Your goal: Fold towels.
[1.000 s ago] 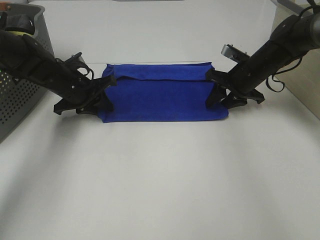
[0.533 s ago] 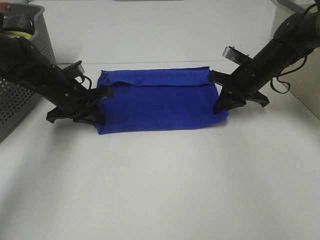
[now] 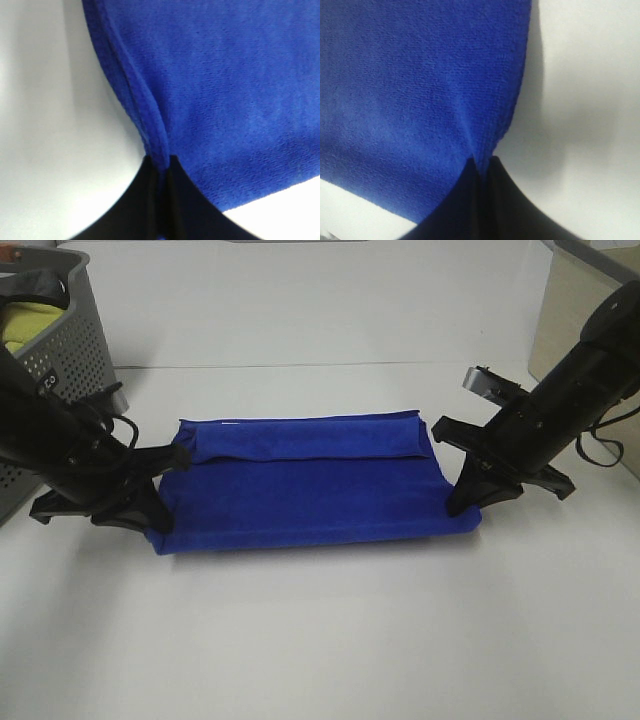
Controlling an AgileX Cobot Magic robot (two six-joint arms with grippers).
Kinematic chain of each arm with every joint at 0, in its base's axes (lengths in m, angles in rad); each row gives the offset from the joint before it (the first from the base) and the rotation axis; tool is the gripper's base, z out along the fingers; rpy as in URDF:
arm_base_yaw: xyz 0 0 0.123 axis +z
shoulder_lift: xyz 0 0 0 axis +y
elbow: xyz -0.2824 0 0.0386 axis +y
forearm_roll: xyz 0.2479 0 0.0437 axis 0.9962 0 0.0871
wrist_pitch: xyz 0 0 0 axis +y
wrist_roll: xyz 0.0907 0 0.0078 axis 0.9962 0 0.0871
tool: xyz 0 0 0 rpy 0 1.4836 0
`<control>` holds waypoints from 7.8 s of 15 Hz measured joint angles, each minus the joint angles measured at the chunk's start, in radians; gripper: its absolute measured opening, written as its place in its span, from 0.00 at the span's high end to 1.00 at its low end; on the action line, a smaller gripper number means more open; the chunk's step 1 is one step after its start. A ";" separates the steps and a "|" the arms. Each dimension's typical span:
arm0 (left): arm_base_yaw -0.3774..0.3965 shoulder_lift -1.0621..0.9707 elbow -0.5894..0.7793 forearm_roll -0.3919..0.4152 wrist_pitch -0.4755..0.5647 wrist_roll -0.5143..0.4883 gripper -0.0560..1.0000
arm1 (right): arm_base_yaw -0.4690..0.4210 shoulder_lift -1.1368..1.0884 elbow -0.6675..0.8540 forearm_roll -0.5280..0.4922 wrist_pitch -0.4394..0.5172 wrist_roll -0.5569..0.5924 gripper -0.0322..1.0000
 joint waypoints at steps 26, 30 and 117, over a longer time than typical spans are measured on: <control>0.038 0.301 -0.534 0.133 -0.070 -0.183 0.26 | -0.001 0.349 -0.693 0.003 0.095 0.077 0.25; 0.038 0.283 -0.537 0.255 -0.045 -0.273 0.21 | -0.001 0.348 -0.724 0.009 0.196 0.077 0.22; -0.020 -0.434 -0.564 0.591 0.643 -0.363 0.36 | 0.068 -0.462 -0.335 -0.245 0.369 0.234 0.23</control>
